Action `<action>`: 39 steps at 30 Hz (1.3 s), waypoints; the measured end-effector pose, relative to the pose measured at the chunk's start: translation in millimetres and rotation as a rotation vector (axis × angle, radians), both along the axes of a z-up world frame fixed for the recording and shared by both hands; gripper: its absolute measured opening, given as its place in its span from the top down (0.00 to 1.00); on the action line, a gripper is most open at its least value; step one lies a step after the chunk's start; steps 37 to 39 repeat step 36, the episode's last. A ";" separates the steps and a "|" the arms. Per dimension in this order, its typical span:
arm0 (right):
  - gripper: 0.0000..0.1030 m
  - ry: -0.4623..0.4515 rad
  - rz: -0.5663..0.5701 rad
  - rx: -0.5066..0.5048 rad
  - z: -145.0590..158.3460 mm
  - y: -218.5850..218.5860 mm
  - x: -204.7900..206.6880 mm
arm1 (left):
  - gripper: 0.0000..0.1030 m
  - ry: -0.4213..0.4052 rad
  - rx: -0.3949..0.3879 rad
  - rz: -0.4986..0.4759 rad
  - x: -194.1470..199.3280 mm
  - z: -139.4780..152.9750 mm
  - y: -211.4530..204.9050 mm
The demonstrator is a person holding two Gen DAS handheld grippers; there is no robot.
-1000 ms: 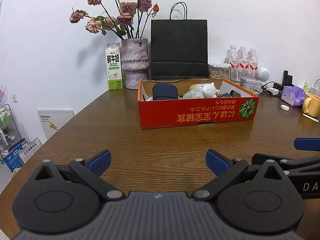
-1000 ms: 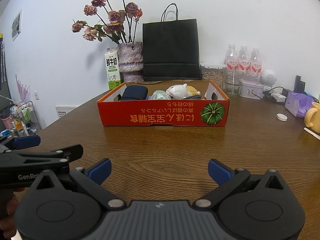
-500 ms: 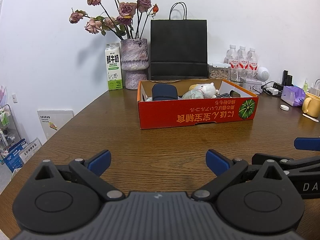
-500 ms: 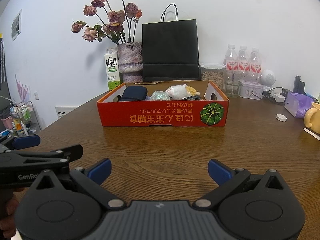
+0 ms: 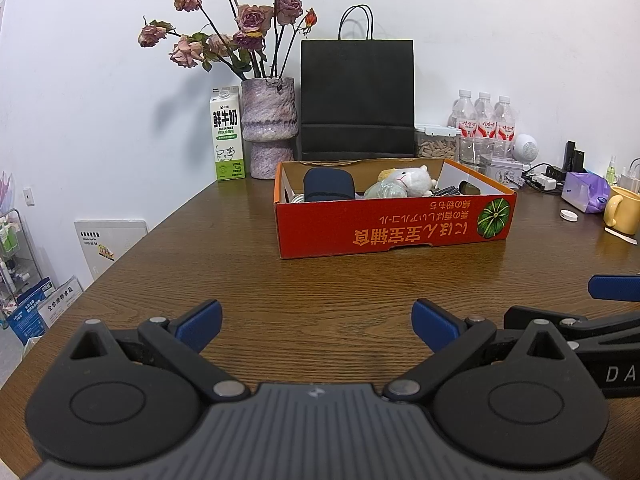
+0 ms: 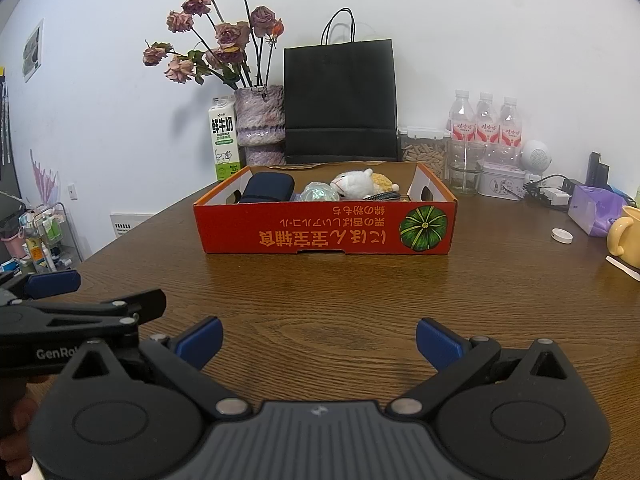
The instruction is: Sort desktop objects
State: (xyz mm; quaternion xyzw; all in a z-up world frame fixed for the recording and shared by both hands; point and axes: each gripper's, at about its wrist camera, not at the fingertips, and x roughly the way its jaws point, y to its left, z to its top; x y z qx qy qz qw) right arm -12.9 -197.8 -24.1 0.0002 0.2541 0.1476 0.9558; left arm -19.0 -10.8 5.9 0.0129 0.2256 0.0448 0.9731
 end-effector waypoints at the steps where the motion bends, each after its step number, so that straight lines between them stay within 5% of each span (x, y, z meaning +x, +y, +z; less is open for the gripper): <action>1: 0.00 0.001 0.000 0.000 0.1 -0.1 0.0 | 0.00 0.001 0.000 0.000 0.1 -0.1 0.1; 39: 0.00 0.009 -0.005 -0.002 -2.1 0.7 0.9 | 0.00 0.004 -0.001 0.003 1.1 -3.3 -1.5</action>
